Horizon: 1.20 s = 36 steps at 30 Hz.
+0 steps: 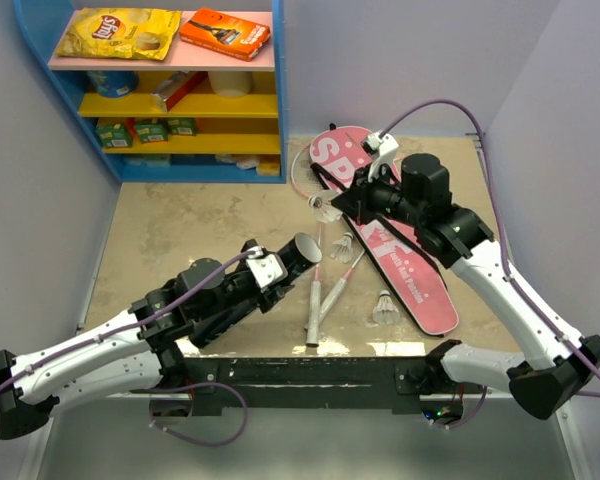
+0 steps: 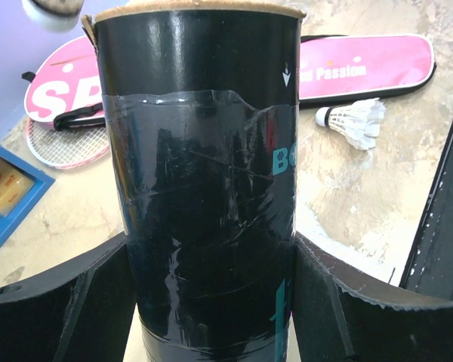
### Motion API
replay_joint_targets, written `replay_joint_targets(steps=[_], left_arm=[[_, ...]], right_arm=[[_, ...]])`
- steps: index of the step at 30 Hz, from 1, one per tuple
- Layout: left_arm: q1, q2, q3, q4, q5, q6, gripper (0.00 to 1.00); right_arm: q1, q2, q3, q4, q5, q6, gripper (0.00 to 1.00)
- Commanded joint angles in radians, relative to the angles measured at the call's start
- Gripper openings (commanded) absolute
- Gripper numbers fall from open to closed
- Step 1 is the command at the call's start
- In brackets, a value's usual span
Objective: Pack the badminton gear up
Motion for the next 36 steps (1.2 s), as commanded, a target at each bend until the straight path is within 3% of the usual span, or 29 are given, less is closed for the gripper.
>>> replay_joint_targets(steps=[1, 15, 29, 36], left_arm=[[-0.001, -0.042, -0.012, 0.012, -0.035, 0.055, 0.00], [-0.001, -0.061, -0.039, 0.009, 0.007, 0.099, 0.00], [-0.001, -0.041, -0.022, 0.006, 0.054, 0.101, 0.00], [-0.001, -0.030, -0.016, 0.009, 0.085, 0.096, 0.00]], right_arm=[[-0.035, -0.061, 0.020, -0.036, -0.170, 0.039, 0.00], [-0.062, -0.114, -0.002, -0.136, -0.568, 0.029, 0.00], [-0.056, -0.125, -0.082, -0.213, -0.571, -0.020, 0.00], [0.002, -0.090, -0.117, -0.113, -0.519, 0.031, 0.00]])
